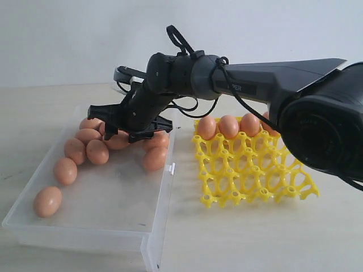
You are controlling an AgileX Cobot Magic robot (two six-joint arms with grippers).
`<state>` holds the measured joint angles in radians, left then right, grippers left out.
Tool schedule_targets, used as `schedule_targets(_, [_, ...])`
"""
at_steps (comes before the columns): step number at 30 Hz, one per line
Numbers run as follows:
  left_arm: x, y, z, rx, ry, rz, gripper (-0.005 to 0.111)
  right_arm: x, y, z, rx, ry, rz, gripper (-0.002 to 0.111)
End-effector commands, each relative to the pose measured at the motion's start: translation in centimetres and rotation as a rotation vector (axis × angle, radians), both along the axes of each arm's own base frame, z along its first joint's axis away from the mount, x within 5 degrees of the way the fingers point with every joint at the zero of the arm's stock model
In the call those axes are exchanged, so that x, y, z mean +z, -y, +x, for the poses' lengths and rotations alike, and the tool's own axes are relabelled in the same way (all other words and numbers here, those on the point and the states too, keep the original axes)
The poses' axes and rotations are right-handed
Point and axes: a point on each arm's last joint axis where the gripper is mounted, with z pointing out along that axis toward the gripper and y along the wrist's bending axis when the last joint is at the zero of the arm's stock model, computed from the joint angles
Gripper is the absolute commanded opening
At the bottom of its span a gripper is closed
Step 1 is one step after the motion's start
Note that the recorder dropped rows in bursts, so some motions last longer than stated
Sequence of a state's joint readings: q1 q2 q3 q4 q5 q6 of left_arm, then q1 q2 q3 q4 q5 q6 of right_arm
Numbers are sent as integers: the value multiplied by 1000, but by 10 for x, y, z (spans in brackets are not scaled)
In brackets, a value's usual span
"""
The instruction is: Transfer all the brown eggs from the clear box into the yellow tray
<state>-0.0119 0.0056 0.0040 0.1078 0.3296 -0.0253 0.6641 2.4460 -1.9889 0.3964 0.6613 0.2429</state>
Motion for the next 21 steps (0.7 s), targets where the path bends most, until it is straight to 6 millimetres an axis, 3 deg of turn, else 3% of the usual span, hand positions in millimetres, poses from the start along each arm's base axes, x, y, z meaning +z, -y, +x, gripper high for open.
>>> schedule_targets(1, [3, 0, 0, 1, 23, -7, 0, 20, 4, 2, 162, 152, -73, 54])
schedule_targets(5, [3, 0, 0, 1, 23, -7, 0, 42, 3, -2, 276, 259, -98, 54])
schedule_targets(11, [3, 0, 0, 1, 23, -7, 0, 64, -5, -14, 328, 282, -75, 54])
schedule_targets(21, [3, 0, 0, 1, 23, -7, 0, 52, -18, -27, 449, 152, -120, 54])
